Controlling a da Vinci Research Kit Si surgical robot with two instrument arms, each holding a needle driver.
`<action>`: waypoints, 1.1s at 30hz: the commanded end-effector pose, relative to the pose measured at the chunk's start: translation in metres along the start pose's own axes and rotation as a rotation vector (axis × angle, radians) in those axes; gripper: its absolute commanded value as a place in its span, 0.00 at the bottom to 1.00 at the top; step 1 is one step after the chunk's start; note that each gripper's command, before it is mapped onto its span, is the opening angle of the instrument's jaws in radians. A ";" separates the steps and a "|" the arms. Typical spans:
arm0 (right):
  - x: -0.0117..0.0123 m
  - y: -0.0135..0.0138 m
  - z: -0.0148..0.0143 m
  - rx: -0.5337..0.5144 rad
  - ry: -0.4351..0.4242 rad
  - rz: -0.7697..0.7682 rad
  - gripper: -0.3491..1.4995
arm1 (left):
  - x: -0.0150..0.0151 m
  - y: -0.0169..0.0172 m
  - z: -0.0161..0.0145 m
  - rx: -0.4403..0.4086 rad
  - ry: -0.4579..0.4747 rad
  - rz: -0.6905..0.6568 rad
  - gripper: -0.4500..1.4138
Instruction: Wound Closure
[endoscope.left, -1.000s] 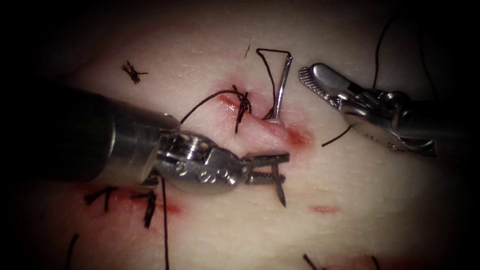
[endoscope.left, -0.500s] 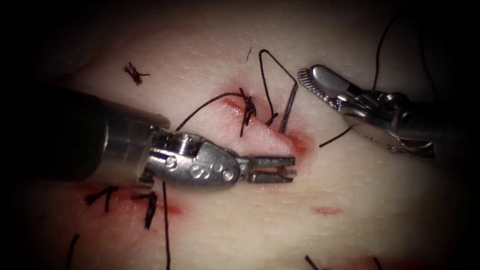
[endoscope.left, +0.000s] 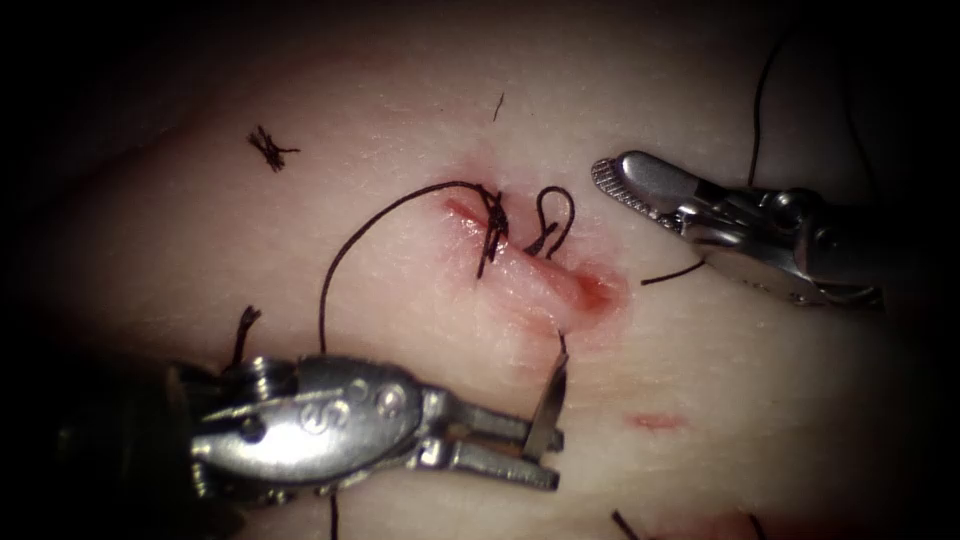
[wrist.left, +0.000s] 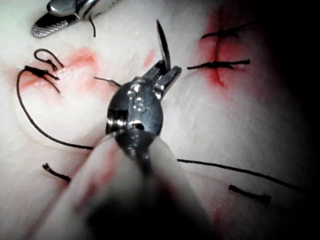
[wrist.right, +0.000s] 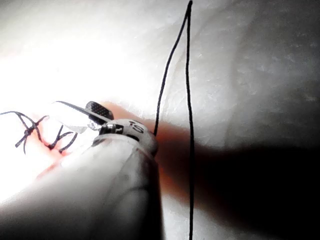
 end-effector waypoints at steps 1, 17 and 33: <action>0.0000 0.0002 0.0010 -0.001 -0.014 -0.077 0.71 | 0.0001 0.0001 0.0004 -0.009 0.011 -0.007 0.00; 0.0011 -0.0060 0.0019 -0.040 -0.290 -0.929 0.98 | 0.0102 0.0054 -0.0058 0.156 -0.007 0.292 0.00; -0.0052 -0.0131 0.0056 0.063 -0.552 -1.172 0.97 | 0.0160 0.0108 -0.0095 0.236 -0.018 0.417 0.00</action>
